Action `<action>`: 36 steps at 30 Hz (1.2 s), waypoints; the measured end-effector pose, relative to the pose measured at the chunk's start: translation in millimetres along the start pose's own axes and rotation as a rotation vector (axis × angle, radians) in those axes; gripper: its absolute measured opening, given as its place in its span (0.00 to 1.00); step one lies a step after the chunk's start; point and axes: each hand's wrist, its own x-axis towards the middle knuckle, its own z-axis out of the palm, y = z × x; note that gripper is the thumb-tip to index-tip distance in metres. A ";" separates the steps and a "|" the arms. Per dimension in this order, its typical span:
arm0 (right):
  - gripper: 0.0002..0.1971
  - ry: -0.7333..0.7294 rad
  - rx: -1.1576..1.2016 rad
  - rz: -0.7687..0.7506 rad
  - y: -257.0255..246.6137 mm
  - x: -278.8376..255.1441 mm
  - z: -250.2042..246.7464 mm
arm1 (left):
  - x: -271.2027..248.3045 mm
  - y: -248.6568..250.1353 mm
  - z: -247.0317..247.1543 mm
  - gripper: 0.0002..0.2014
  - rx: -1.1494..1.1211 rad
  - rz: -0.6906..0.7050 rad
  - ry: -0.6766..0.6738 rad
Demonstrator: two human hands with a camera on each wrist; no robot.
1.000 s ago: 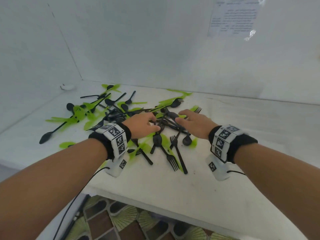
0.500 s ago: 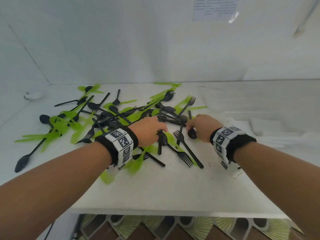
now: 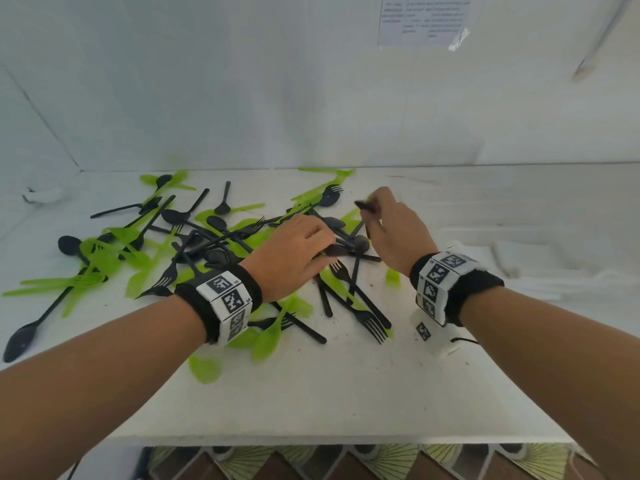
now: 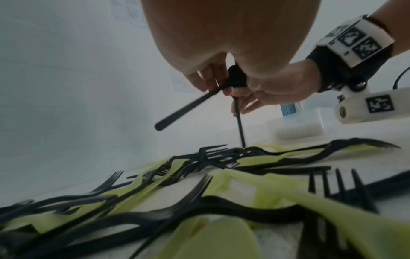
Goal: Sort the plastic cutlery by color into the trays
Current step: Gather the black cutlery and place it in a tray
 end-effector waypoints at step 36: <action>0.13 0.061 0.234 0.497 22.0 7.0 23.0 | 67.2 -21.7 37.5 0.16 0.161 -0.285 -0.540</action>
